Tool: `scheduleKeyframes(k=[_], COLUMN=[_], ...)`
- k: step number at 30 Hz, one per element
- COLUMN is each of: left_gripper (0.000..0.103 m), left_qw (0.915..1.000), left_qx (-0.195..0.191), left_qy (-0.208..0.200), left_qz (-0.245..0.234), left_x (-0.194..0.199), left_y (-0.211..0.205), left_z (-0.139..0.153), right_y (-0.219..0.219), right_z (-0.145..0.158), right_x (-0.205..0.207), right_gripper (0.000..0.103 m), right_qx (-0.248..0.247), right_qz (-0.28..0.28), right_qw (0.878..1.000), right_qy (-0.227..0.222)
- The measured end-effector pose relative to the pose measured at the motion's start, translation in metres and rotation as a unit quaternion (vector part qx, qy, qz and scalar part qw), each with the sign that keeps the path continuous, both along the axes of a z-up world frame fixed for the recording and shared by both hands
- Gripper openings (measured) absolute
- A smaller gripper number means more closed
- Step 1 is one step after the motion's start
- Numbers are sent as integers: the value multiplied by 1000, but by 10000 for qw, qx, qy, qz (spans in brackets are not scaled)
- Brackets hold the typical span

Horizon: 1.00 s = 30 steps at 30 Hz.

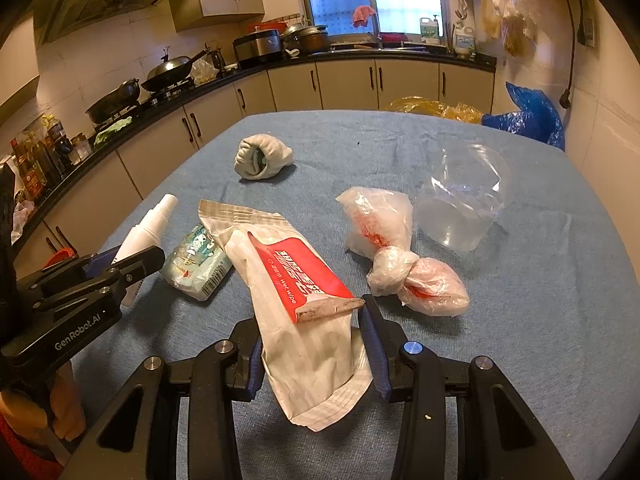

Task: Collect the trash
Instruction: 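Lift the spray bottle and white-and-red snack bag and hold them above the table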

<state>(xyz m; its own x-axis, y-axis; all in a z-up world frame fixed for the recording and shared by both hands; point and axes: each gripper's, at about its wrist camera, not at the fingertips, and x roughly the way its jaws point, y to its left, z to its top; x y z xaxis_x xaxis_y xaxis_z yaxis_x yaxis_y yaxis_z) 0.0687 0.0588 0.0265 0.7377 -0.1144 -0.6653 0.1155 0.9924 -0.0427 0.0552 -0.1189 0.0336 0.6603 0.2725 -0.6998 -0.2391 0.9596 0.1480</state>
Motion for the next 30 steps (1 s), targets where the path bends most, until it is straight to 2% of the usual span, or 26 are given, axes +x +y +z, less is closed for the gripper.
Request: scheduleKeyframes(k=[20,24,30], left_gripper=[29,29,29], left_qw=[10000,10000,9998], left_qx=[93,1,-138], left_qy=[-10,3,-27], left_qz=[4,-14,139], left_x=[-1,-2,-24], left_y=[-3,-3,9], left_z=[0,3,24], right_y=[2,1,-8], right_z=[4,9,21], right_x=[-5,-6,-13], right_gripper=[45,45,45], right_qx=[2,-27,399], right_qz=[27,-78,-260], right_qw=[10000,9998,9989], right_qy=[-50,-161,-22])
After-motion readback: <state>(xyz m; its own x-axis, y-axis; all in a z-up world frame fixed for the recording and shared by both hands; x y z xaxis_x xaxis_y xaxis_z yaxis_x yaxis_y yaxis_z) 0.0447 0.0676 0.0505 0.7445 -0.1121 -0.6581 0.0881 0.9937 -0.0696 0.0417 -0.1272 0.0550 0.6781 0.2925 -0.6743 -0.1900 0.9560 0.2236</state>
